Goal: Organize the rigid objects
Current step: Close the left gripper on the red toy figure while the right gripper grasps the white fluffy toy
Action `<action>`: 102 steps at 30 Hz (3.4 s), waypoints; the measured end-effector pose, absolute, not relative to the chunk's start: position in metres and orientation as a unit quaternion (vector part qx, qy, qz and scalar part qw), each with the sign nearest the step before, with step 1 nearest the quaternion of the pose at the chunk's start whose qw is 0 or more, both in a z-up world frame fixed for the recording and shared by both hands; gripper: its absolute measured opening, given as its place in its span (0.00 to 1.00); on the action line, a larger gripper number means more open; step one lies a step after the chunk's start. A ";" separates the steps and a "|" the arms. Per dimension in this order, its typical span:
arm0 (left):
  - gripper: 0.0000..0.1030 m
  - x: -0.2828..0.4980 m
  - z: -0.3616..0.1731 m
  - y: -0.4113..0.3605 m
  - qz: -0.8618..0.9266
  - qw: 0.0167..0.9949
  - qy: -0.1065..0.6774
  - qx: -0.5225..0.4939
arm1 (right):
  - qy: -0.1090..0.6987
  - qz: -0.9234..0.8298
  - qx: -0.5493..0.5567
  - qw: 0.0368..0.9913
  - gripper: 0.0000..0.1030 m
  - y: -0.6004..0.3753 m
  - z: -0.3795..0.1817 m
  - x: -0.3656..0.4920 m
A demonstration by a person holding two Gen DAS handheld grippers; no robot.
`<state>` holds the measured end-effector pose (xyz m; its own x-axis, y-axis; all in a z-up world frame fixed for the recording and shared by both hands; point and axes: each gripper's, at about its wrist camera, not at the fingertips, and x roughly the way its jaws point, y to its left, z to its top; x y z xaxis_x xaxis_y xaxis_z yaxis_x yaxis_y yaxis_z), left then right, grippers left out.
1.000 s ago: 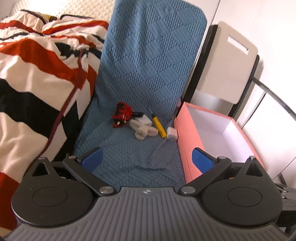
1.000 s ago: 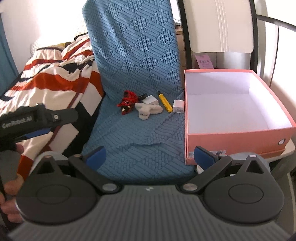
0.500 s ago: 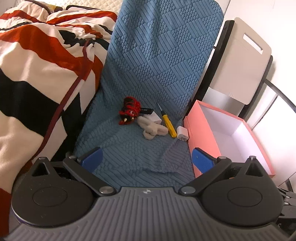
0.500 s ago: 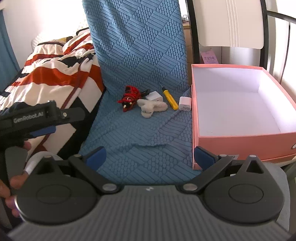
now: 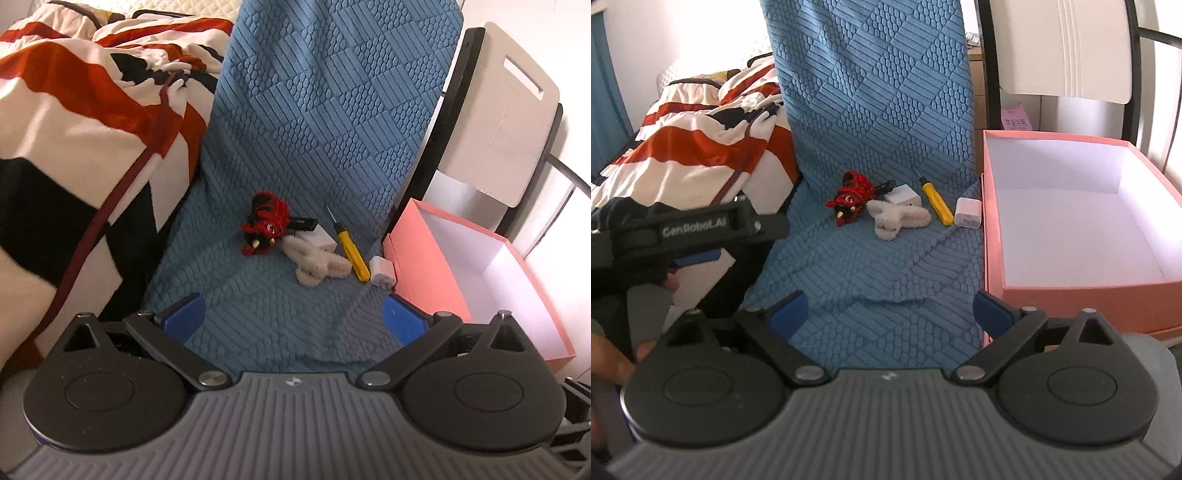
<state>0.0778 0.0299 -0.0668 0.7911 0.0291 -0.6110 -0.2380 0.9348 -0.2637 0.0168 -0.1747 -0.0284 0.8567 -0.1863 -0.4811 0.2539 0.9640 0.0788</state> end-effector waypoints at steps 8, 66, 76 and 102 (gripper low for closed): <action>1.00 0.108 -0.090 0.036 0.097 0.931 0.322 -0.146 | 0.242 -0.120 0.059 0.961 0.79 -0.181 -0.036 0.040; 0.88 0.298 -0.177 0.125 0.054 0.885 0.422 -0.192 | 0.301 -0.091 0.085 0.945 0.65 -0.229 -0.081 0.257; 0.84 0.331 -0.197 0.135 0.057 0.878 0.429 -0.204 | 0.300 -0.081 0.065 0.948 0.64 -0.233 -0.092 0.288; 0.57 0.275 -0.167 0.134 0.041 0.885 0.394 -0.244 | 0.301 -0.101 0.042 0.947 0.35 -0.239 -0.086 0.246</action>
